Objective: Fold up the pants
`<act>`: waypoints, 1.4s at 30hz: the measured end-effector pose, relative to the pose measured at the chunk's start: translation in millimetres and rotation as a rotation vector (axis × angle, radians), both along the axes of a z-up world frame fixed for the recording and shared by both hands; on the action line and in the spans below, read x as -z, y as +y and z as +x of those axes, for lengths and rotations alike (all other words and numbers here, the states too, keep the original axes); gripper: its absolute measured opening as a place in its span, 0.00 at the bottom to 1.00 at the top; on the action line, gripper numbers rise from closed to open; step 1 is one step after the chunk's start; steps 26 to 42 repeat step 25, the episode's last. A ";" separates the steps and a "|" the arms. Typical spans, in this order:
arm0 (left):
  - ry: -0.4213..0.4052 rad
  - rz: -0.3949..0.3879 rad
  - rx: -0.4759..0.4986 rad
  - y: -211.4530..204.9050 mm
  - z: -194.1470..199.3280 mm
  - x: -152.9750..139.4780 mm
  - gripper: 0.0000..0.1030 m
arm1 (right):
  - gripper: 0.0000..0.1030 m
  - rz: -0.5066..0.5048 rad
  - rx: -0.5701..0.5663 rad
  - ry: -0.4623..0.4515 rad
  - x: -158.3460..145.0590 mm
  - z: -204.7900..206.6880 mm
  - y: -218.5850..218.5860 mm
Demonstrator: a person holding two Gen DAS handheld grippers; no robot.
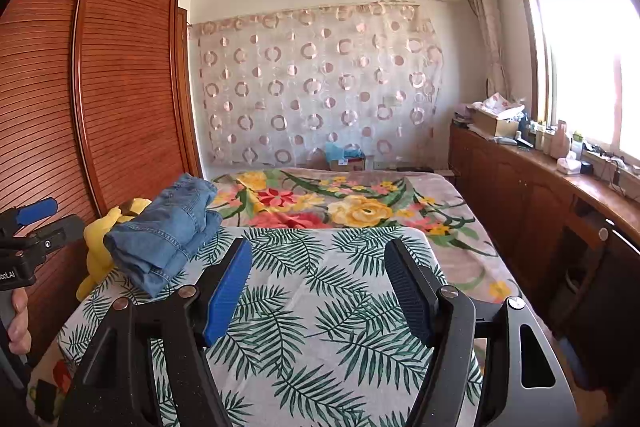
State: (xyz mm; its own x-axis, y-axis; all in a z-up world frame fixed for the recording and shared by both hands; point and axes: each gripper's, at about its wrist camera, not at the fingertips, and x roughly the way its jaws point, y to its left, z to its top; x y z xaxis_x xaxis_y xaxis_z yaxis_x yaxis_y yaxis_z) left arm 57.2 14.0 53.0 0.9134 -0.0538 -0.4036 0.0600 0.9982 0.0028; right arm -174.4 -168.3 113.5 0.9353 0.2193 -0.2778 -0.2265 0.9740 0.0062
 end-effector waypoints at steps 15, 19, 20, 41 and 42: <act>-0.001 0.000 -0.001 -0.4 -0.3 0.4 1.00 | 0.69 0.002 0.002 -0.005 -0.1 -2.2 2.2; 0.000 0.000 -0.001 0.0 -0.4 0.7 1.00 | 0.69 0.002 0.002 -0.005 -0.1 -2.5 2.7; 0.000 0.001 -0.001 0.1 -0.5 0.8 1.00 | 0.69 0.003 0.002 -0.005 -0.1 -2.5 2.9; -0.001 0.000 -0.001 -0.6 -0.4 0.8 1.00 | 0.69 0.002 0.001 -0.005 -0.2 -2.5 3.3; -0.001 0.000 -0.001 -0.6 -0.4 0.8 1.00 | 0.69 0.002 0.001 -0.005 -0.2 -2.5 3.3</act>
